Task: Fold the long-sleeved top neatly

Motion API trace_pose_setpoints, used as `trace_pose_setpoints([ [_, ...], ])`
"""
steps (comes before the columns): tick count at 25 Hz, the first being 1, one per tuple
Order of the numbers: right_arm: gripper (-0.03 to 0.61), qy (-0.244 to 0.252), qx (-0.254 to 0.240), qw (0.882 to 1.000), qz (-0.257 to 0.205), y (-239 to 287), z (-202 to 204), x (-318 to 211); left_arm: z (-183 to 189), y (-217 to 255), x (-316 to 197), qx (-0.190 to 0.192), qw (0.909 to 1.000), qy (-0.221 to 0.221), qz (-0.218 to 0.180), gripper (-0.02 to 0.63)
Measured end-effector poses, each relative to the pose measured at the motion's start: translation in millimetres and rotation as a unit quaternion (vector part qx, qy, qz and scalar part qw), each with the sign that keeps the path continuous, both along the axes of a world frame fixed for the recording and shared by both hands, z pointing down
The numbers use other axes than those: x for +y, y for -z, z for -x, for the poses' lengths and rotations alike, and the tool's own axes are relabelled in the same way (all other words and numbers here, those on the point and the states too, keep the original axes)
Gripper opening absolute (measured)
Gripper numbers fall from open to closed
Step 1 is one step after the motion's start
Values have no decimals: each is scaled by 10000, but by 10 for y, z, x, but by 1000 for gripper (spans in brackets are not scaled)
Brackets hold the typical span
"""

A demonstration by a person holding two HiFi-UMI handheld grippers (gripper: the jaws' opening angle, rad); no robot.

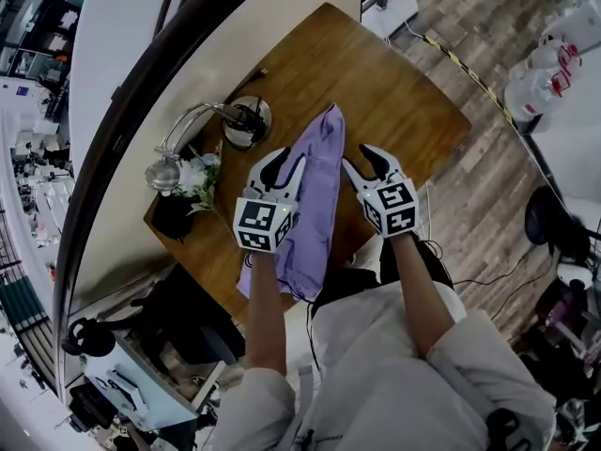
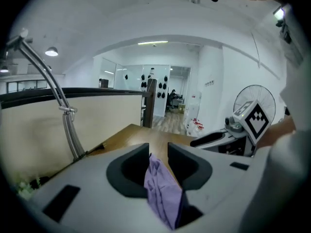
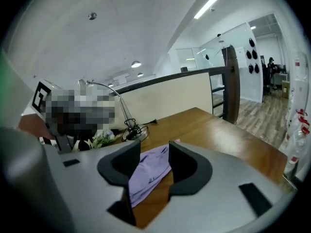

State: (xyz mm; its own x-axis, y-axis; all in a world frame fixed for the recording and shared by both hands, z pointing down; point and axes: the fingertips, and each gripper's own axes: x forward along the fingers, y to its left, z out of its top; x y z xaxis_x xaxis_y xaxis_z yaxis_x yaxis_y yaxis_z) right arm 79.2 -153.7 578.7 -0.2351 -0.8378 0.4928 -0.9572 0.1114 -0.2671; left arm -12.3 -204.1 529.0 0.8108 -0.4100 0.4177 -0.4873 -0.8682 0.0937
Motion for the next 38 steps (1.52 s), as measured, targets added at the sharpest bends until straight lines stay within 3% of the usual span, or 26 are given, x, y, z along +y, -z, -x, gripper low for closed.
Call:
trace_pose_setpoints([
  [8,178,516,-248,9970,511,-502,-53,-377,-79,-840,-175,-947,9936,-17,609,130],
  [13,175,680,-429,9938,767,-802,-78,-601,-104,-1216,-259,-945,9883,428,1117,130],
  [19,172,896,-490,9900,978,-1053,-67,-783,-115,-1641,-284,-1726,9783,360,1088,130],
  [28,169,983,-749,9841,1276,-1259,-77,-879,-31,-1939,-324,-2306,9645,431,1214,130],
  [33,108,968,-913,9784,1581,-1405,-97,-856,-100,-2080,-257,-2781,9521,228,1253,126],
  [38,45,1122,-886,9770,1585,-1473,-62,-811,-135,-2145,-242,-2756,9505,213,1419,94],
])
